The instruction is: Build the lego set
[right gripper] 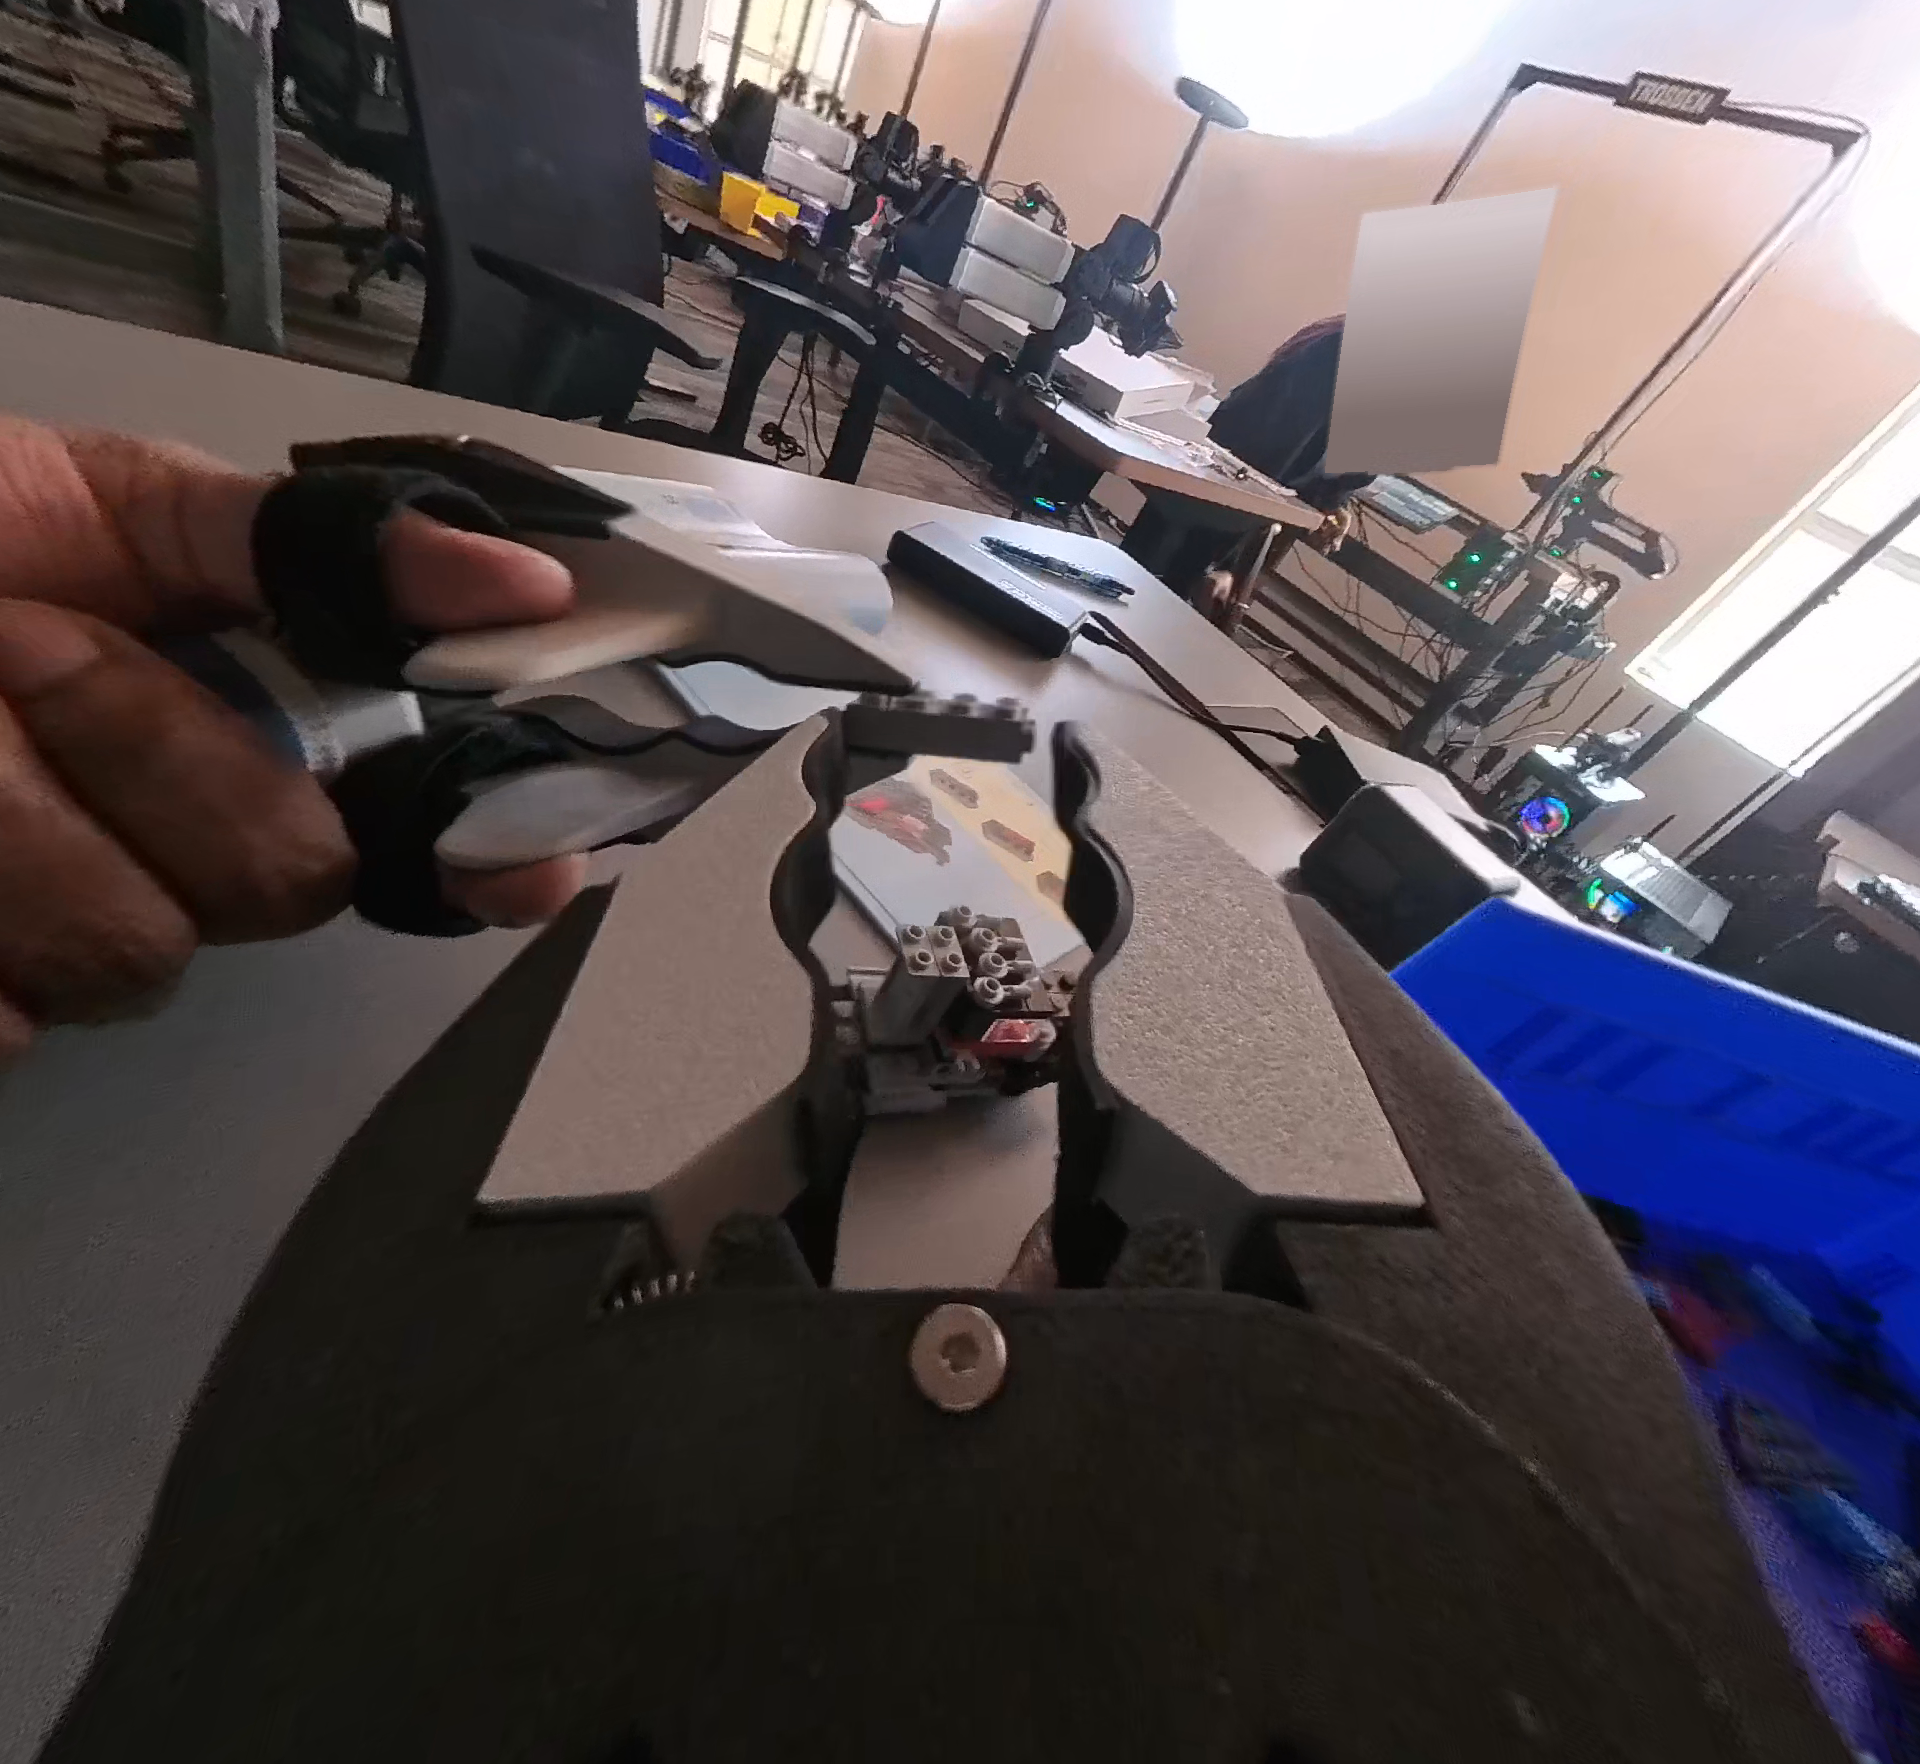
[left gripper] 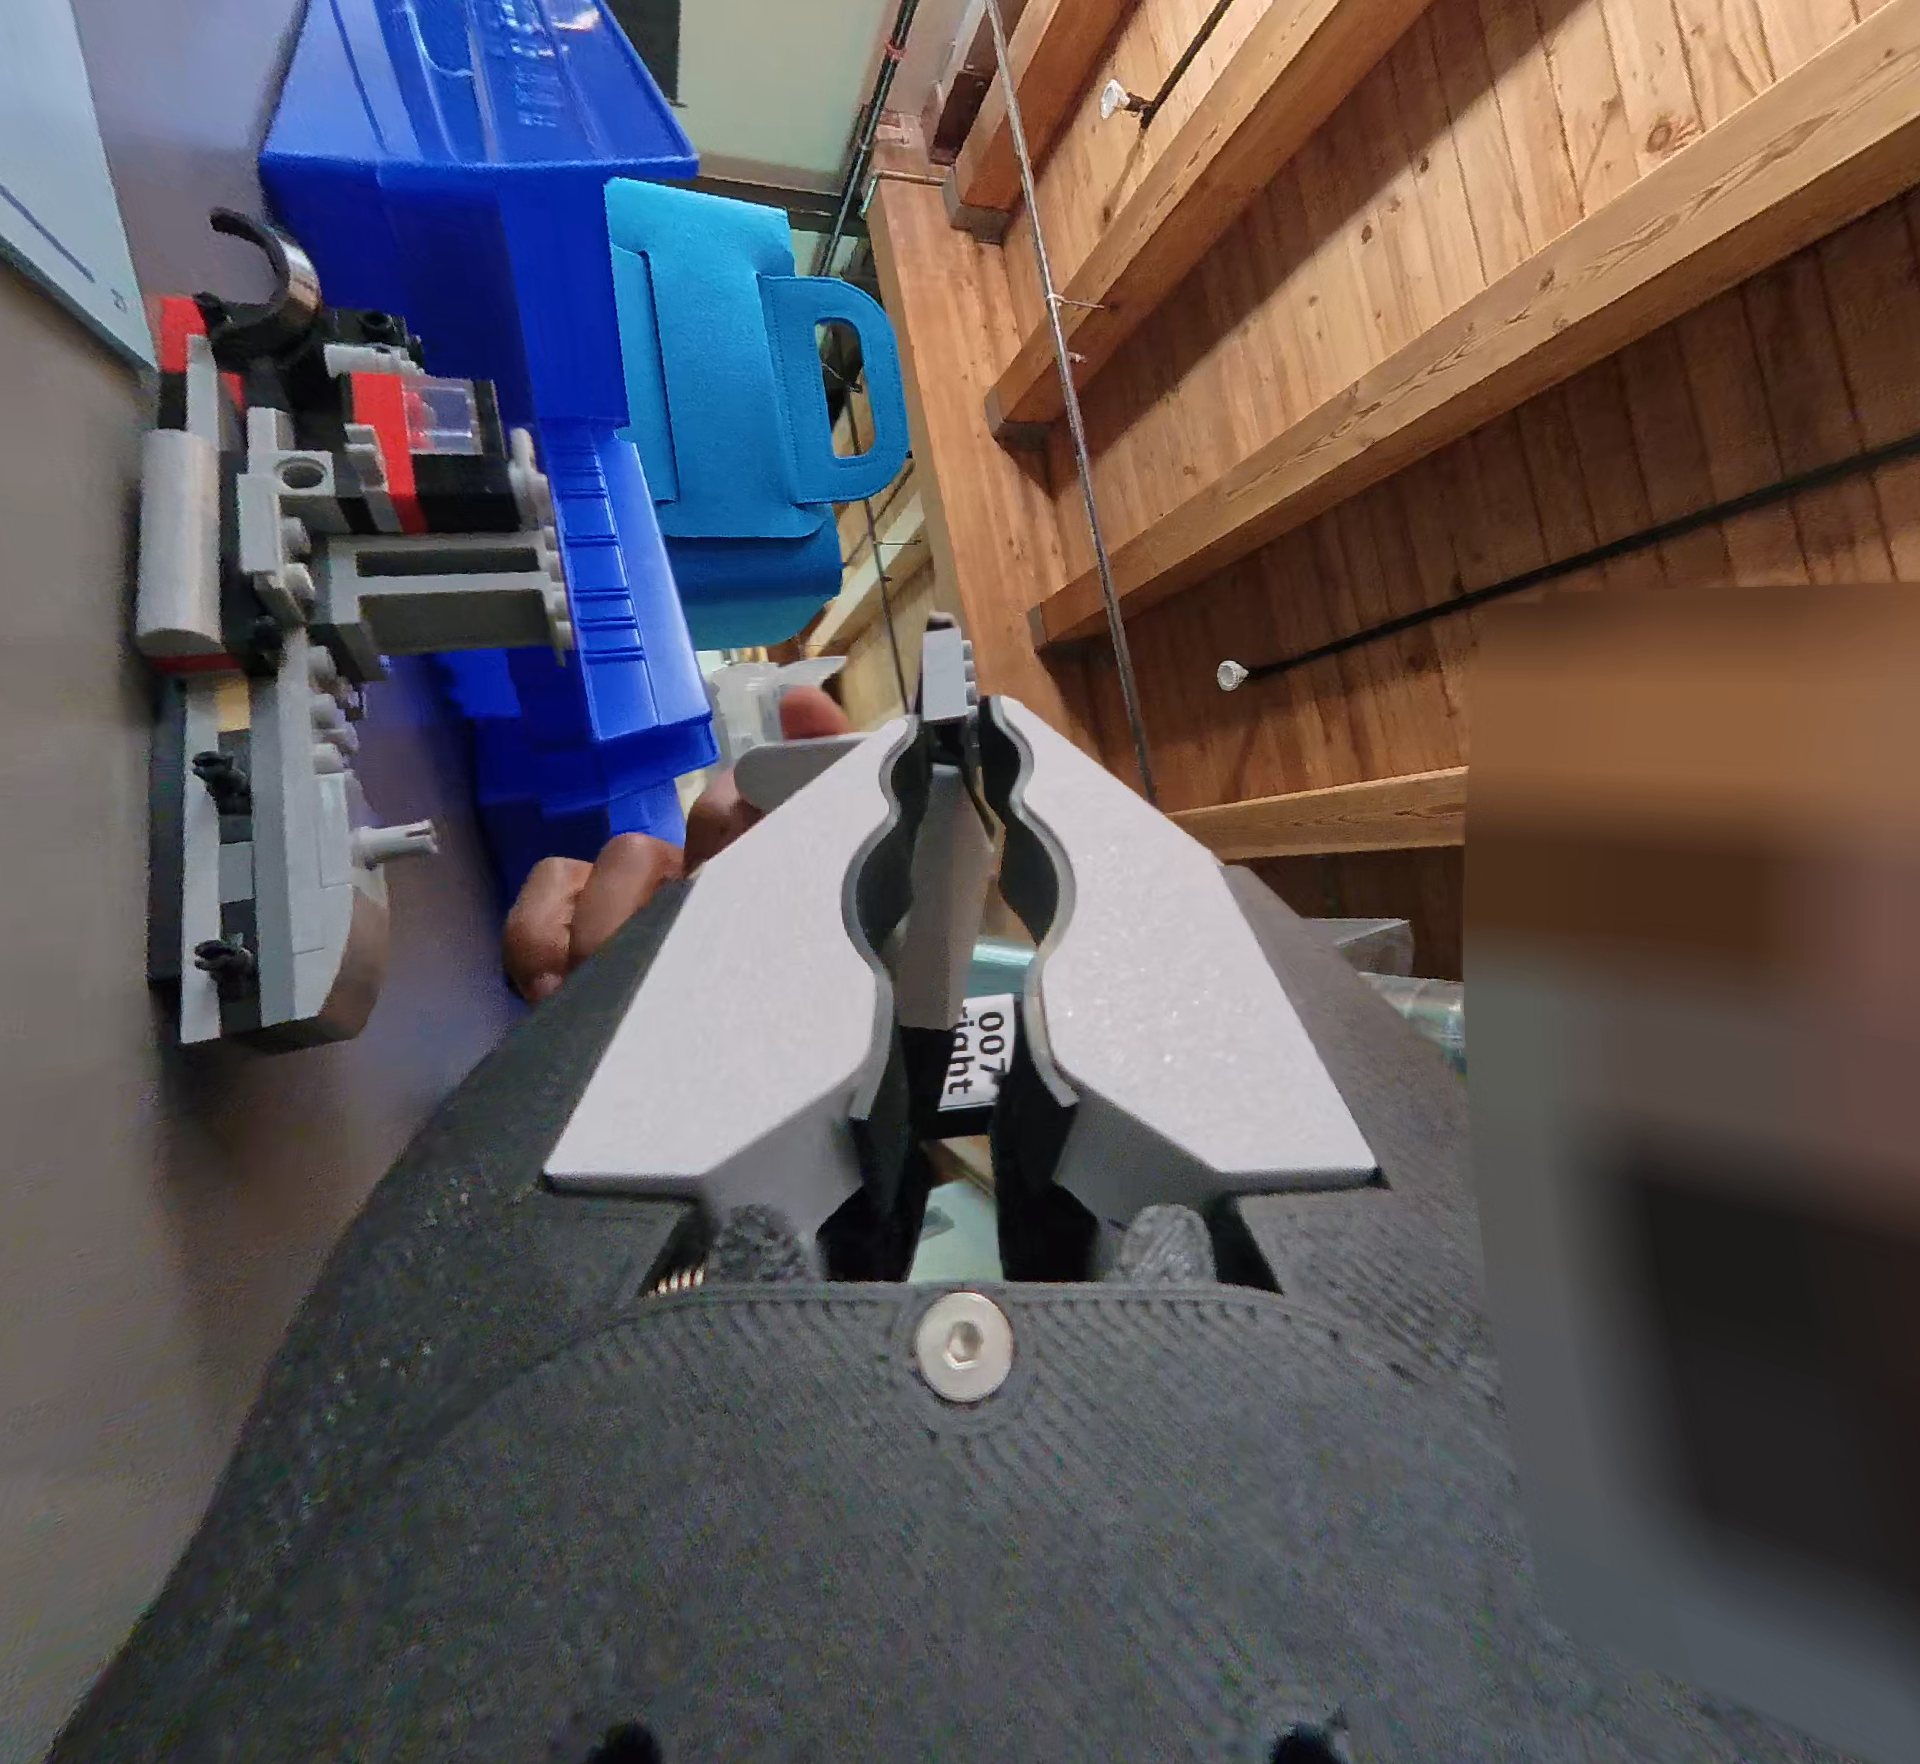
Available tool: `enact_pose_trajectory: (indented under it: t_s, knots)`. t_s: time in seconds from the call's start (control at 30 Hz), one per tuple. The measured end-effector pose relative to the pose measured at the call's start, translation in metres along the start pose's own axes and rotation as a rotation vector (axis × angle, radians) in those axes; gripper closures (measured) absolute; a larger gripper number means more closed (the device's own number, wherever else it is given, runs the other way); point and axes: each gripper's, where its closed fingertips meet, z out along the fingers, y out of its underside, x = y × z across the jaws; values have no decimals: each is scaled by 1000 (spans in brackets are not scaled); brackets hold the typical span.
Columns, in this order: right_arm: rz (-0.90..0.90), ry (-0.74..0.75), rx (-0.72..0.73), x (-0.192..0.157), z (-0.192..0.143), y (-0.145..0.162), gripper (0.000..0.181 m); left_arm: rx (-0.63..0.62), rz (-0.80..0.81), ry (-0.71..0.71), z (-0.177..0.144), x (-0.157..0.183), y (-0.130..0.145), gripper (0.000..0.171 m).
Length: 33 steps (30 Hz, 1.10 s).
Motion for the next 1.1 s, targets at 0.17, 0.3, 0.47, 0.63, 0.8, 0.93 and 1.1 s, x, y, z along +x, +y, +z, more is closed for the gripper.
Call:
enact_pose_trajectory:
  t_s: [0.17, 0.3, 0.47, 0.63, 0.8, 0.93, 1.1]
  knots:
    - [44, -37, -2, -2, 1, 2, 126, -14, 34, -28, 0, -3, 2, 161]
    - [3, -28, -9, -3, 1, 3, 143, -24, 36, -43, 0, -7, 4, 161]
    - [13, -45, -23, -4, 0, 7, 143, -28, 29, -57, -1, -10, 4, 161]
    - [27, -39, -7, -3, 0, 6, 143, -31, 34, -51, -1, -8, 5, 161]
    - [29, -44, -2, -4, -1, 6, 143, -31, 32, -45, -1, -8, 5, 161]
    - [70, -43, -9, -4, -1, 7, 143, -38, 50, -51, -1, -9, 5, 161]
    - [369, -141, -28, -8, -6, 15, 116, -19, 168, -102, -3, -7, 0, 160]
